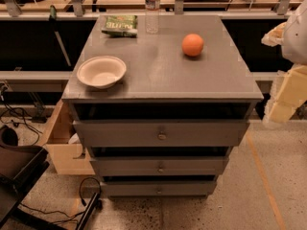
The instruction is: Place orange into paper bowl
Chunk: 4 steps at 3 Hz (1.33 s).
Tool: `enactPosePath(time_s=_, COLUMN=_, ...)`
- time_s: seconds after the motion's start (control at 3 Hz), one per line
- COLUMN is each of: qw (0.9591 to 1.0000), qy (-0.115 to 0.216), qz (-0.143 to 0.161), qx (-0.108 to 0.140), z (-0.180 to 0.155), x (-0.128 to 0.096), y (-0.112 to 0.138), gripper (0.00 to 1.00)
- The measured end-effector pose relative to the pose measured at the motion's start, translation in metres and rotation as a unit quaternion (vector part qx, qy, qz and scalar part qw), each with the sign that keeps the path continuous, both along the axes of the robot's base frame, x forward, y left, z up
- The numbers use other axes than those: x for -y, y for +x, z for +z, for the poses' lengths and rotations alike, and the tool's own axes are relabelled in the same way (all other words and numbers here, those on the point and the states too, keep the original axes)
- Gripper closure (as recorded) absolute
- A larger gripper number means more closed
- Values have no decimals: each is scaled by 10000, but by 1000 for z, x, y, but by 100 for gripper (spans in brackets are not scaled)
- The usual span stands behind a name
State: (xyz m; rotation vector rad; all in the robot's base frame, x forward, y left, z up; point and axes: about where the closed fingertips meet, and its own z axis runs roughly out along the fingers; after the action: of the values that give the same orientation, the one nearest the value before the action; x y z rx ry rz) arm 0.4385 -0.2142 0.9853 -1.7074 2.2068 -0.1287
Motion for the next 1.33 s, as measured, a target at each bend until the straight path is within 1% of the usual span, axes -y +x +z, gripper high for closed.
enactPosePath(time_s=0.33, qw=10000, qy=0, qz=0, qx=1, z=0, x=0, y=0, gripper=0)
enactPosePath(time_s=0.67, qw=9975, qy=394, qz=-410, qx=430, z=-4, x=1, y=12, gripper=0)
enactPosePath(time_s=1.0, qw=9862, qy=1113, qz=-1014, qx=688, z=-29, x=14, y=32, gripper=0)
enactPosePath(time_s=1.33, qw=9659, qy=1955, qz=-1259, qx=1138, z=-41, x=30, y=71, gripper=0)
